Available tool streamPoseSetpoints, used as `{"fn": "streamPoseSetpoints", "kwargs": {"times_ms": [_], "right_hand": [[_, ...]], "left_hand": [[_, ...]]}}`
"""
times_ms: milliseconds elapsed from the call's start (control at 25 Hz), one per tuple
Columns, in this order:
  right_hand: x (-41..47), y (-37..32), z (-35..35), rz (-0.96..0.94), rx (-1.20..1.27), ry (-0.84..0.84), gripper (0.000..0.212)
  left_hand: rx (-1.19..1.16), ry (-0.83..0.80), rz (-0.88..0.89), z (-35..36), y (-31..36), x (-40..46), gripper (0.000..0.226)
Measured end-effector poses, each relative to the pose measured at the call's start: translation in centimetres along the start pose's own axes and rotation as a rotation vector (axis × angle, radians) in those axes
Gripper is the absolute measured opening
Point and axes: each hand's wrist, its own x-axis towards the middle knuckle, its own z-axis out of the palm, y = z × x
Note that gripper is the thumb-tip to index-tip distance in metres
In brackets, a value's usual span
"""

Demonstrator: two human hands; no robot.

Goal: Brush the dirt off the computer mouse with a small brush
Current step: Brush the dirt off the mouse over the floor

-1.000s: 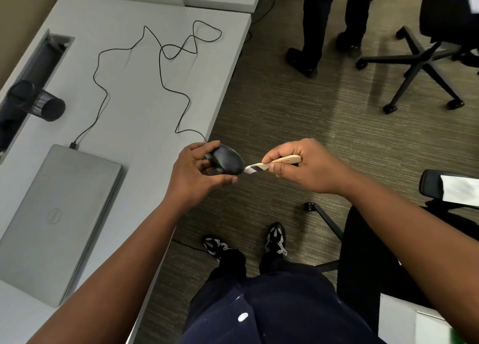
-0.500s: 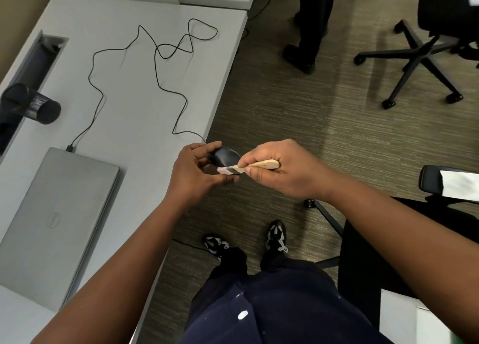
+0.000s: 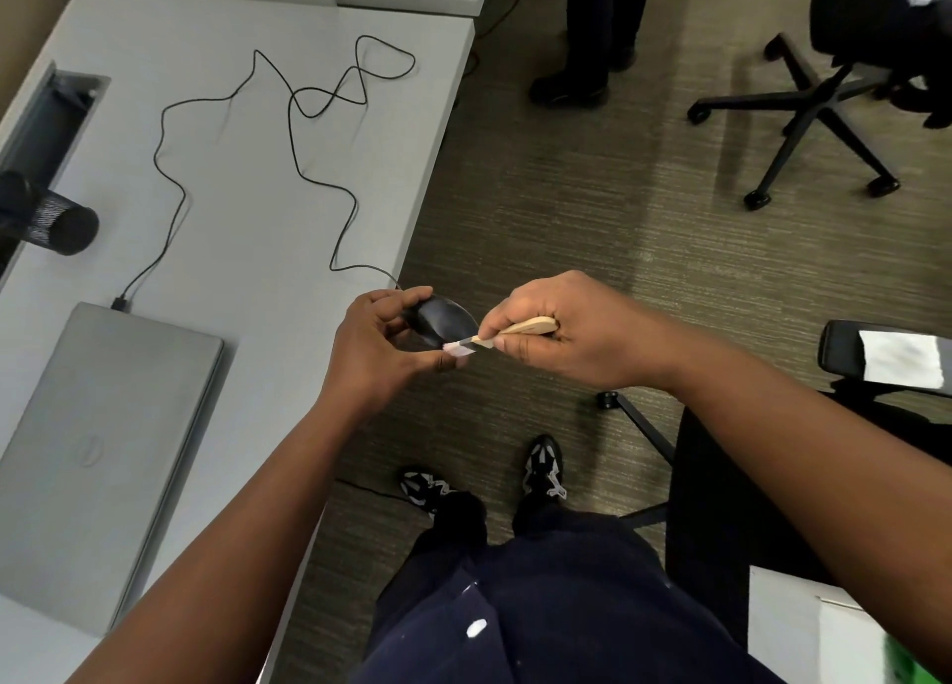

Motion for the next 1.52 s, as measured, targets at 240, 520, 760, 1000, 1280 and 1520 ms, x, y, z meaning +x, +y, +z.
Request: {"fn": "streamPoseSetpoints", "kwargs": {"times_ms": [240, 520, 760, 1000, 1280, 1520], "right_hand": [[0.1, 0.7, -0.5, 0.018, -0.038, -0.008, 0.019], [0.2, 2.0, -0.7, 0.069, -0.034, 0.073, 0.018], [0.7, 2.7, -0.3, 0.160, 0.052, 0.261, 0.013], [1.0, 1.9, 1.3, 0.315, 0.515, 0.286, 0.014], [1.1, 0.8, 3.9, 0.387, 0.815, 0.347, 0.014], [0.9, 0.4, 4.8, 0.349, 0.781, 0.386, 0.017]], "left_hand": [[-0.047, -0.001, 0.001, -0.1, 0.0, 0.1, 0.095], [-0.102, -0.029, 0.010, -0.3, -0.3, 0.0, 0.088], [-0.140, -0.081, 0.070, 0.0, 0.2, -0.6, 0.086], [-0.143, -0.101, 0.109, 0.3, -0.3, -0.5, 0.087], [-0.139, -0.105, 0.160, 0.7, -0.5, -0.5, 0.091], [-0.095, -0.093, 0.161, 0.6, -0.2, -0.6, 0.097]]}}
